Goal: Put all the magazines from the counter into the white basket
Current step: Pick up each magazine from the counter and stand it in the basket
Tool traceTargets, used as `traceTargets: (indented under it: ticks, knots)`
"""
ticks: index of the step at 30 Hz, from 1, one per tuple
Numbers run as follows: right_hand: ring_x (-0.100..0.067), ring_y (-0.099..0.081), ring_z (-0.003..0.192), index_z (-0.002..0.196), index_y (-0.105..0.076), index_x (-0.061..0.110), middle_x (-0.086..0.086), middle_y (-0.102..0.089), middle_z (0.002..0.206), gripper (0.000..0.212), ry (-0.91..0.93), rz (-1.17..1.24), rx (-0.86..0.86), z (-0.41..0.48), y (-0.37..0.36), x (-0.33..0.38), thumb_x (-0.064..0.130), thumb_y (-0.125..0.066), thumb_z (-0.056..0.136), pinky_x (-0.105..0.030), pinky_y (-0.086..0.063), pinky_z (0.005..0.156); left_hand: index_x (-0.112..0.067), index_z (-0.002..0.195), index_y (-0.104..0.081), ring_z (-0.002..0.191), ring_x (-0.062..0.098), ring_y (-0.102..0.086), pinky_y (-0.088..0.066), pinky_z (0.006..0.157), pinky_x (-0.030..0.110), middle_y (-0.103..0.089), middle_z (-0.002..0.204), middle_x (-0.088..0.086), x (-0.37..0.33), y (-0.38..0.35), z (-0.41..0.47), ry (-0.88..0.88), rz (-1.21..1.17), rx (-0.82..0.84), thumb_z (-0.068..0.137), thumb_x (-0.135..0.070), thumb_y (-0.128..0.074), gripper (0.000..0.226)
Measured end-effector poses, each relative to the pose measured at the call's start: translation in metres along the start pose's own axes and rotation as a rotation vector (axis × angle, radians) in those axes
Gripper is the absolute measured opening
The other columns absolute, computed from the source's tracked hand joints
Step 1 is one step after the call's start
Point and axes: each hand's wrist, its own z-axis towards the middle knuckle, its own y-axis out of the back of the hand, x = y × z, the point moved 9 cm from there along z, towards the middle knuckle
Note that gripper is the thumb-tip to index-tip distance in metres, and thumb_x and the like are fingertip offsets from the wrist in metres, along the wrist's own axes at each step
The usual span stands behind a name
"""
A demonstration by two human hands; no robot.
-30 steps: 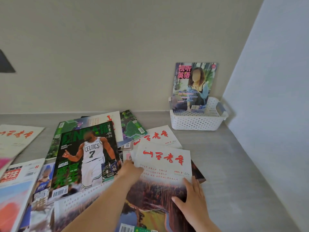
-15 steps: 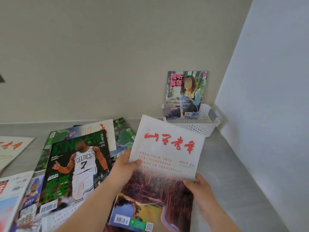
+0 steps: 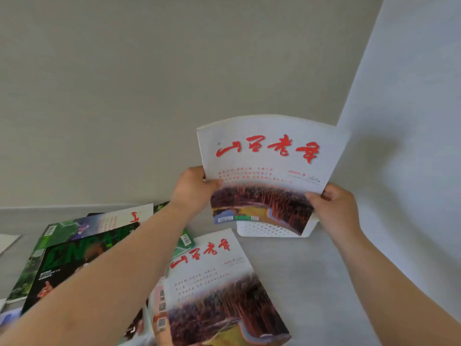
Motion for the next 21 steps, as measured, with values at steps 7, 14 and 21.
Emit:
traceTargets:
  ticks: [7,14,21]
  knots:
    - [-0.039,-0.062,0.089,0.087,-0.065,-0.002,-0.025,-0.069,0.093,0.015,0.058,-0.080,-0.069,0.081,0.002,-0.009,0.009,-0.057,0.081,-0.048,-0.049,0.080,-0.002,0.107,-0.063,0.085,0.029,-0.061,-0.050,0.075,0.032,-0.067,0.110,0.016,-0.015,-0.046,0.074,0.000,0.030,0.022,0.081,-0.009,-0.060,0.027]
    - [-0.022,-0.060,0.076,0.091,-0.067,0.004,-0.007,-0.067,0.087,0.014,-0.008,-0.006,-0.106,0.130,-0.001,-0.052,0.008,-0.056,0.082,-0.037,-0.049,0.077,-0.004,0.098,-0.066,0.081,0.022,-0.060,-0.055,0.082,0.037,-0.069,0.105,0.013,-0.025,-0.086,0.123,-0.016,-0.009,-0.001,0.082,-0.012,-0.061,0.019]
    - [-0.017,-0.058,0.075,0.090,-0.068,0.005,0.000,-0.061,0.077,0.014,-0.075,0.032,-0.048,0.150,-0.017,-0.088,0.007,-0.058,0.080,-0.038,-0.049,0.078,-0.005,0.102,-0.066,0.080,0.021,-0.060,-0.053,0.079,0.033,-0.069,0.107,0.012,-0.002,-0.114,0.144,0.027,-0.002,0.009,0.081,-0.011,-0.061,0.022]
